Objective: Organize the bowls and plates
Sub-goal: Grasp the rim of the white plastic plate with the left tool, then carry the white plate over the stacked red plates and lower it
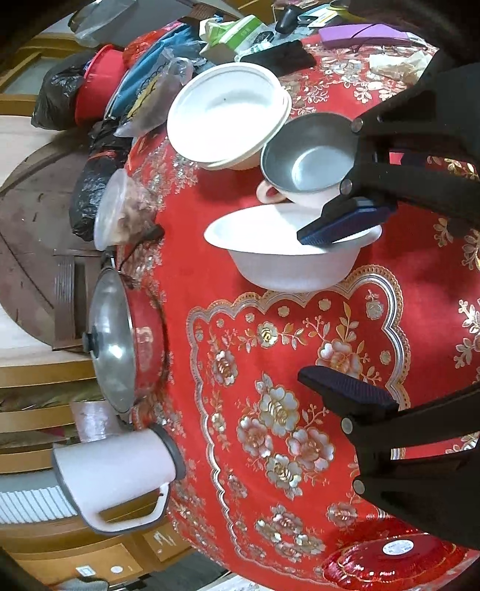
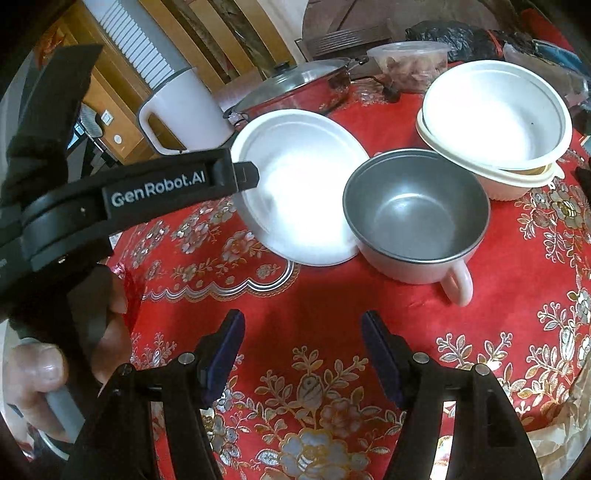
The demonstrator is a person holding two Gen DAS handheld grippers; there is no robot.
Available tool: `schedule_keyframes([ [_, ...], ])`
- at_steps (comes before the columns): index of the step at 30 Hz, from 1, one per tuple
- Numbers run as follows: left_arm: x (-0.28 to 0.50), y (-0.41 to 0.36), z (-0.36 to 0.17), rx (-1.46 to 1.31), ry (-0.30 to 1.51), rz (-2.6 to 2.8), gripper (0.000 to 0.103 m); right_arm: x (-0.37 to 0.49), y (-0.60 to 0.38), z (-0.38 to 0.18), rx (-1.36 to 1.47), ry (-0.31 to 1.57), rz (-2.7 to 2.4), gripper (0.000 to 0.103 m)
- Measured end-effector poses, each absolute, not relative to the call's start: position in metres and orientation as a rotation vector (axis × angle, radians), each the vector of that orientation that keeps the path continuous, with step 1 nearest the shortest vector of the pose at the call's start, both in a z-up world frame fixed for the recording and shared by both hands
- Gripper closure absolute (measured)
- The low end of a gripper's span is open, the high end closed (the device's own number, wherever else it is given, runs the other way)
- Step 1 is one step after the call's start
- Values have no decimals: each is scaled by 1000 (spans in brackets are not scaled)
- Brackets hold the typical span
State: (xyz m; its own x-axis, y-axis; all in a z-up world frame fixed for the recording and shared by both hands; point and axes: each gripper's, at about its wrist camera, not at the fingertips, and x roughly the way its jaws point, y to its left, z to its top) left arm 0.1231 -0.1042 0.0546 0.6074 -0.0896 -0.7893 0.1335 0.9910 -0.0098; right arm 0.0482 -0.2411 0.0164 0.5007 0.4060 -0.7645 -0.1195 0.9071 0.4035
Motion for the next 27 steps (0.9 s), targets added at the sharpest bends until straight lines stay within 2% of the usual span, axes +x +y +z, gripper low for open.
schedule_keyframes([
  [5, 133, -101, 49, 5, 926, -156, 37, 52, -238, 12, 325, 1011, 333, 35],
  [6, 135, -101, 47, 4, 930, -156, 40, 53, -238, 11, 328, 1012, 334, 35],
  [7, 137, -101, 45, 8, 933, -155, 45, 53, -238, 10, 329, 1014, 333, 35],
  [9, 140, -101, 41, 31, 946, -142, 78, 55, -238, 9, 331, 1017, 330, 35],
  [11, 143, -98, 34, 26, 974, -140, 88, 55, -239, 8, 331, 1018, 328, 35],
  [15, 144, -88, 23, 27, 987, -112, 94, 58, -240, 6, 360, 1020, 332, 35],
  [27, 127, -27, 14, -35, 1052, -89, 94, 90, -229, -6, 543, 1033, 390, 35],
])
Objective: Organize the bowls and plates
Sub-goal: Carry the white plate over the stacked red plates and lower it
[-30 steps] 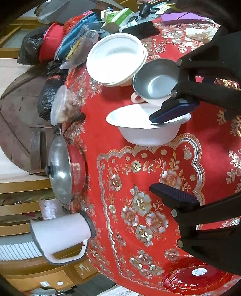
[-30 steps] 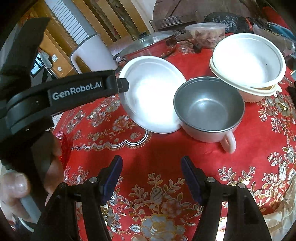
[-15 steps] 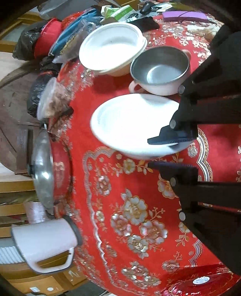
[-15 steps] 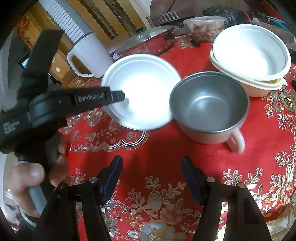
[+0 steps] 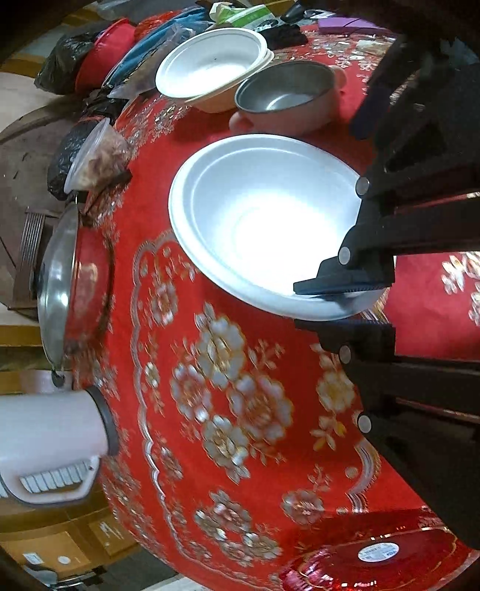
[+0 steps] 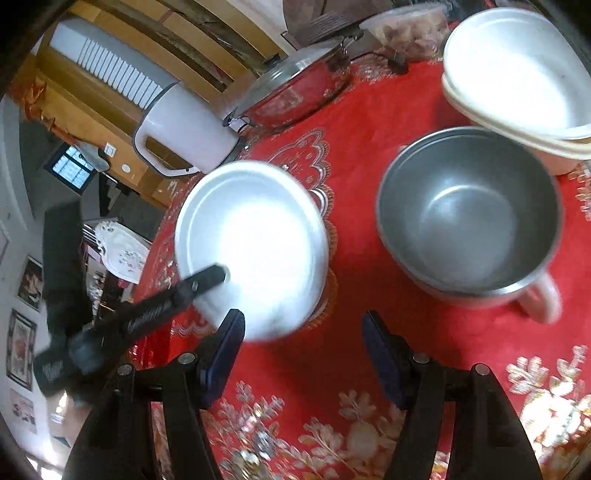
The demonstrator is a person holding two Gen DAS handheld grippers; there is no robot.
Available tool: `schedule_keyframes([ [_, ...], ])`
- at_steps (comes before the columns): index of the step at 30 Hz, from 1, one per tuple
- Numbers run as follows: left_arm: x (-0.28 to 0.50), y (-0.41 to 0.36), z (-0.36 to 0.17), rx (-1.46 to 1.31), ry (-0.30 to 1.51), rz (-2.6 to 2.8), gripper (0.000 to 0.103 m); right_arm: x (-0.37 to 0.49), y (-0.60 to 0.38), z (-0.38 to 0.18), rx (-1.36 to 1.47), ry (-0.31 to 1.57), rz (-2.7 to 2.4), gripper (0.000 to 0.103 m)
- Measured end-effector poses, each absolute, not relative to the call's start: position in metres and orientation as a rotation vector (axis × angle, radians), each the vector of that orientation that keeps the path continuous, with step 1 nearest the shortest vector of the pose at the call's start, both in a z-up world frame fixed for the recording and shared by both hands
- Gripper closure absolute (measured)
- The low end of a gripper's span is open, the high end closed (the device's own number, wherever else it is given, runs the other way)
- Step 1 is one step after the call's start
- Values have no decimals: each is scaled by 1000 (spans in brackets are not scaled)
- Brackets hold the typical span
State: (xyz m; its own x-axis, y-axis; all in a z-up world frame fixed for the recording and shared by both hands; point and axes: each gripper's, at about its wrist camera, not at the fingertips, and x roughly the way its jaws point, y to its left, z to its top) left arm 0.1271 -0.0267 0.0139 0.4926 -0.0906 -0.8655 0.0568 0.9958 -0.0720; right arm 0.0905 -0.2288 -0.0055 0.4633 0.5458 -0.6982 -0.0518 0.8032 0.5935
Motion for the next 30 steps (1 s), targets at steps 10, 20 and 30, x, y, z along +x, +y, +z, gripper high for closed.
schedule_keyframes([
  [10, 120, -5, 10, -48, 1058, -73, 92, 128, -198, -7, 465, 1015, 395, 73],
  [20, 119, 2, 4, -66, 1066, -60, 89, 121, -189, 3, 369, 994, 402, 91],
  [30, 105, 12, 12, -83, 1053, -54, 88, 102, -178, 19, 321, 963, 429, 91],
])
